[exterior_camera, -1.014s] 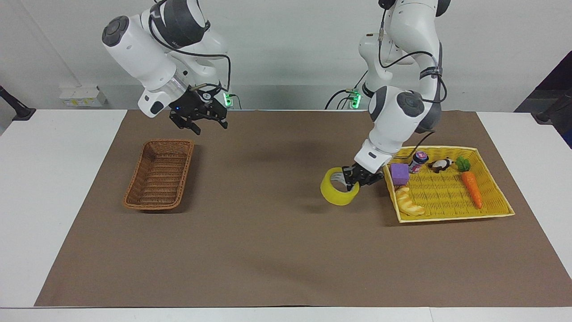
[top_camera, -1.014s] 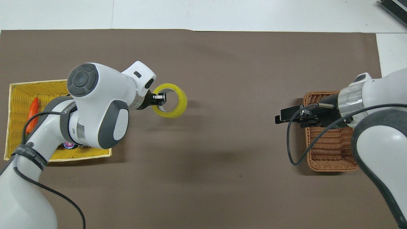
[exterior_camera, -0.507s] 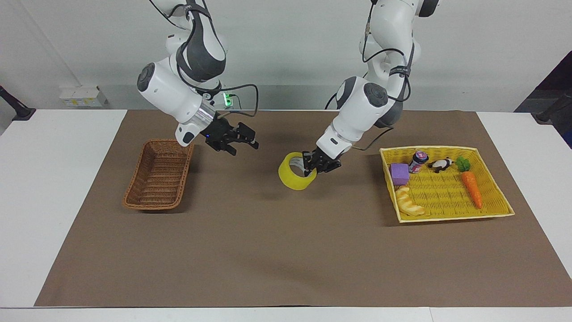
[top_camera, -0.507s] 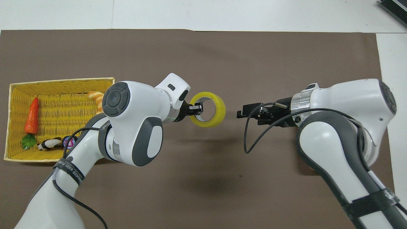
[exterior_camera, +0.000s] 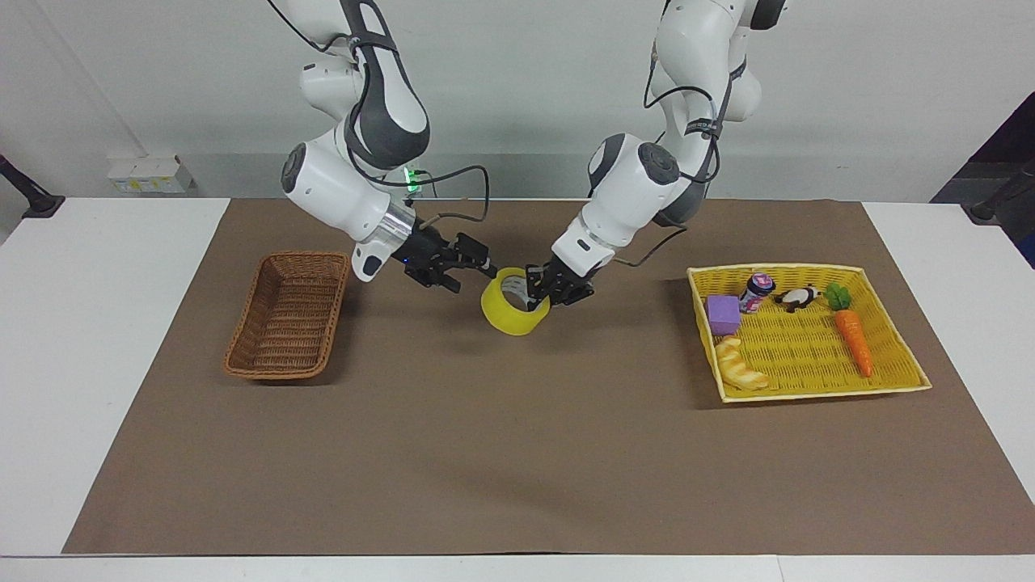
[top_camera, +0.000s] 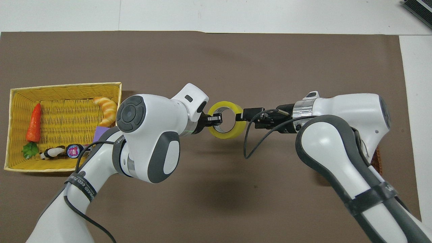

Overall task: Move tape to another basket
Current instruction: 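Grasp the tape with the right gripper and open the left gripper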

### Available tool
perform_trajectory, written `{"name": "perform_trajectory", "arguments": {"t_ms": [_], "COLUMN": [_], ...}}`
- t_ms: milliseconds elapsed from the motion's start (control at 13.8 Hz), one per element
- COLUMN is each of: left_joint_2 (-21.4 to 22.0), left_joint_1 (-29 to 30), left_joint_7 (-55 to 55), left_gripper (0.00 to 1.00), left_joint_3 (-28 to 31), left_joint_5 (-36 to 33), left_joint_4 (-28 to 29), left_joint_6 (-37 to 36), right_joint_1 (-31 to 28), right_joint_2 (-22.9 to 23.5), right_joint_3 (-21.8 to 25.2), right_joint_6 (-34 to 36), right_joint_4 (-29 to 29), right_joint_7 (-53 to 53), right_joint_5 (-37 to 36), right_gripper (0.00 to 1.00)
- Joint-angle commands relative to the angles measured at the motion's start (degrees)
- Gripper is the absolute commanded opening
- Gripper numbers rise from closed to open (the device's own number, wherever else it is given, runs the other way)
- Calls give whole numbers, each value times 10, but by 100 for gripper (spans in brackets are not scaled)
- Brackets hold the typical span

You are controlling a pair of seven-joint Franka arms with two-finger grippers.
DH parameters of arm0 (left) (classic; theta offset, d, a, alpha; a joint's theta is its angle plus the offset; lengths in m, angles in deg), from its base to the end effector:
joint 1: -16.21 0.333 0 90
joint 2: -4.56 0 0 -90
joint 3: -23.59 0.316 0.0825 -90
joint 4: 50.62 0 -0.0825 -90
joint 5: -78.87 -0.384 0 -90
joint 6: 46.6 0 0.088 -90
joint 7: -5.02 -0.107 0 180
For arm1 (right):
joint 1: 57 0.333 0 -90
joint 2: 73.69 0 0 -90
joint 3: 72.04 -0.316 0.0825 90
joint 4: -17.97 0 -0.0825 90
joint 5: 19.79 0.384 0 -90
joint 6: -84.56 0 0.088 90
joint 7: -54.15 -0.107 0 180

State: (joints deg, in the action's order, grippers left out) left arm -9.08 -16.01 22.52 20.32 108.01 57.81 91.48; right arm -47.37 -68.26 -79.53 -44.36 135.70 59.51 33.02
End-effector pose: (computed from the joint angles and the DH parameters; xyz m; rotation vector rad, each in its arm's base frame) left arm 0.5193 -0.3713 0.4090 2.6599 0.0328 0.0856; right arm 0.5509 0.1916 0.4112 -2.3788 0.2134 -0.0160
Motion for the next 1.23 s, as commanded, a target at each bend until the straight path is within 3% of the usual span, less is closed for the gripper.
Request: {"name": "perform_trajectory", "arguments": {"t_ms": [0,72,362,434,724,796,1158], "left_joint_2": [22,21,22,21,22,22,21], "left_joint_1": [-8,-8,-8,-8,-8,-8,-8], "left_joint_7": [2,1,0,0,0,0,0], "left_gripper": [0,0,0,0,0,0,0], "left_joint_3": [3,2,2,2,3,3,3], "left_joint_5": [31,36,37,37,37,37,37], "left_joint_4": [21,20,20,20,20,20,15], "left_joint_6": [11,11,10,10,9,9,6], "right_joint_1": [13,21,19,18,20,21,22], "right_joint_2": [19,20,18,17,16,16,17], "right_joint_3": [0,1,2,1,1,1,1], "right_joint_6": [-27,-40,-44,-43,-43,-43,-43], "right_joint_4": [8,8,15,16,16,16,15], "right_joint_7": [56,65,95,96,91,89,77], "right_joint_5": [46,75,78,78,78,78,78], "right_gripper": [100,100,100,94,32,25,20]}}
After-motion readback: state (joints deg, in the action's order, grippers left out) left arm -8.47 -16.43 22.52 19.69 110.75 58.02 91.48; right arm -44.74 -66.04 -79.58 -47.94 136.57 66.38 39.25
